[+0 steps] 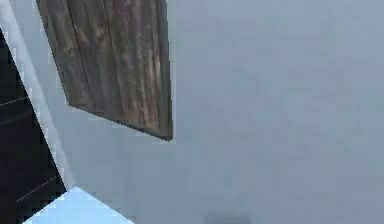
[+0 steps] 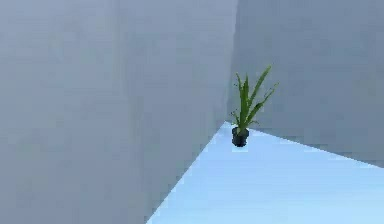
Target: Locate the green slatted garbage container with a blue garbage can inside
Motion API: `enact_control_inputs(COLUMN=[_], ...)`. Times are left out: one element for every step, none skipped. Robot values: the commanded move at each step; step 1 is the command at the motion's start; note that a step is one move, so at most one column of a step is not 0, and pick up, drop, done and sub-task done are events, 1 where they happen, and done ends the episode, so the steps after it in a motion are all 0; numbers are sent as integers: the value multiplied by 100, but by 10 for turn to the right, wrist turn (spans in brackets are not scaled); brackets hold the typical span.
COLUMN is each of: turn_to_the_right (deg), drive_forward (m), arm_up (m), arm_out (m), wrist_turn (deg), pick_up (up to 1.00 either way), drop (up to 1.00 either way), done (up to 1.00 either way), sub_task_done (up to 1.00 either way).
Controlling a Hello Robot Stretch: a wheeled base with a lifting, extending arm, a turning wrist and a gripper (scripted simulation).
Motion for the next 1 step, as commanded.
enact_control_inputs(turn_to_the_right=[-450], drive_forward=[0], arm_up=[0], arm_out=[0], wrist_turn=[0], pick_up=[0], drop=[0], done=[0], sub_task_done=[0])
